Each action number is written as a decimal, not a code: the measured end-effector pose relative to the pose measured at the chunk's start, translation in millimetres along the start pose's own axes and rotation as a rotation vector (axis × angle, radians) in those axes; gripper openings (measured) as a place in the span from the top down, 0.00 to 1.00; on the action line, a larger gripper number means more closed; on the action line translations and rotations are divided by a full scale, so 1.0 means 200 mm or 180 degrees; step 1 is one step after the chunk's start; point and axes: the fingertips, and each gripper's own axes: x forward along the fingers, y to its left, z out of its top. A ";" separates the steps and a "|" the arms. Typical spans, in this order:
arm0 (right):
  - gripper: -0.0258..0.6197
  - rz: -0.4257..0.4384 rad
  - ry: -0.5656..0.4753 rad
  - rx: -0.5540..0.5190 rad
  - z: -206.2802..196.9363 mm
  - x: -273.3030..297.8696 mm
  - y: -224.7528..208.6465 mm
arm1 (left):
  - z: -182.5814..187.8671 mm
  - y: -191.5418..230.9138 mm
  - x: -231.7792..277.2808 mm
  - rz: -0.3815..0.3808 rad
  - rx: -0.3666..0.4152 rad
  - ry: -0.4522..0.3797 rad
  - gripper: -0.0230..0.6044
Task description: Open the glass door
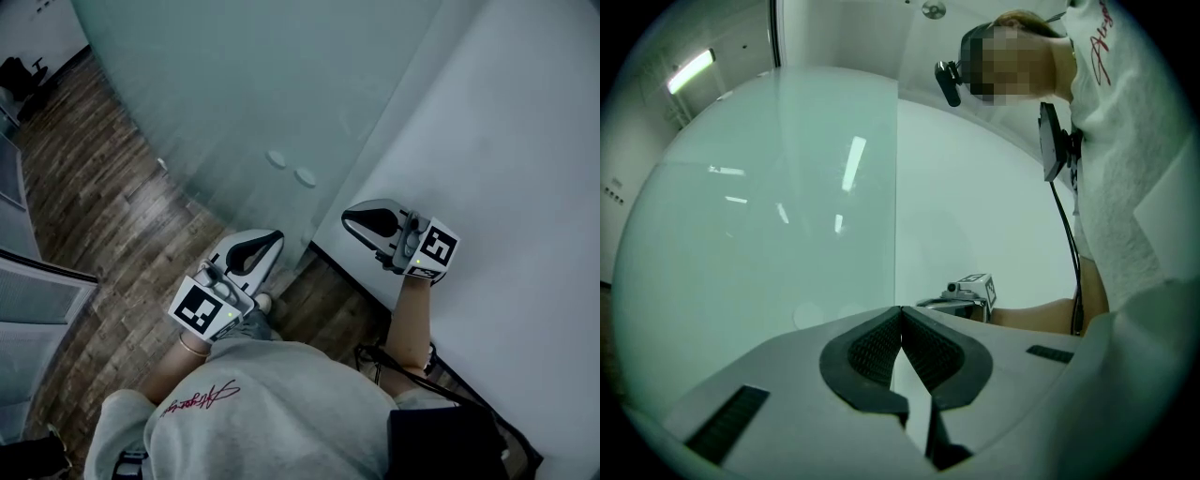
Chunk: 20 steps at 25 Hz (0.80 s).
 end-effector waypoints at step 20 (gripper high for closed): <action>0.93 -0.0235 0.0039 -0.0082 -0.07 0.26 0.26 | -0.07 0.01 -0.10 0.0455 0.0106 -0.0005 0.94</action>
